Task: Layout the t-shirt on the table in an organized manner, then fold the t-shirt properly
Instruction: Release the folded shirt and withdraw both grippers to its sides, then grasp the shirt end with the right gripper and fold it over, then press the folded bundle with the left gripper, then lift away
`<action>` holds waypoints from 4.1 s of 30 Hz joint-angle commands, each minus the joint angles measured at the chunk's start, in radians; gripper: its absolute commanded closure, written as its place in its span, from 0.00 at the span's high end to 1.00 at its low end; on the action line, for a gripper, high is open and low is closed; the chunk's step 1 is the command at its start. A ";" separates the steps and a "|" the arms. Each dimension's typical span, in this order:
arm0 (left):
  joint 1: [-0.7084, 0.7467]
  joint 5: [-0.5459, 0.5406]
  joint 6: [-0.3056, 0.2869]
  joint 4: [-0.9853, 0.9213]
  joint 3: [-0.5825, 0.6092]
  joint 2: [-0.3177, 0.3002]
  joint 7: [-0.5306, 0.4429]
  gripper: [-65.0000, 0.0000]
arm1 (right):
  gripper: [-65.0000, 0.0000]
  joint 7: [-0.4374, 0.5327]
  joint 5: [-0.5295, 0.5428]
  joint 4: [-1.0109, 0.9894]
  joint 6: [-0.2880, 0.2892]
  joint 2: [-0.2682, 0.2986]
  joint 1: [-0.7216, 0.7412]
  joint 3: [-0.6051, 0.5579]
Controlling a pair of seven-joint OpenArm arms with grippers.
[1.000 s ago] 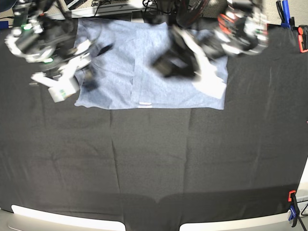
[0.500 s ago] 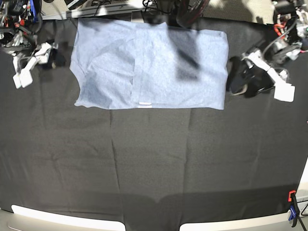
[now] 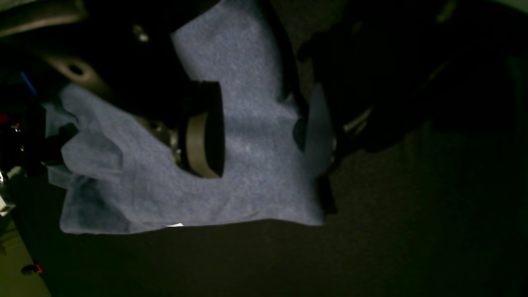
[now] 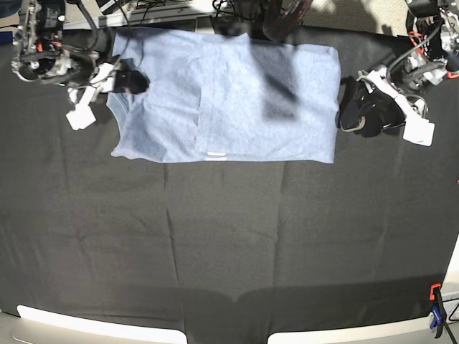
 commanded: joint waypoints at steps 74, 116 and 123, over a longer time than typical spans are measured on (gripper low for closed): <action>0.042 -0.025 -0.009 0.016 -0.248 -0.011 -0.074 0.45 | 0.41 0.037 -0.214 0.613 -0.053 -0.382 0.097 -0.558; -0.025 -0.023 -0.009 0.017 0.449 -0.007 -0.011 0.45 | 0.41 0.031 -0.361 0.828 -0.080 -0.169 -0.087 0.131; -0.026 0.099 0.053 0.017 0.448 -0.008 -0.108 0.00 | 0.41 0.031 -0.361 0.828 -0.080 -0.169 -0.087 0.131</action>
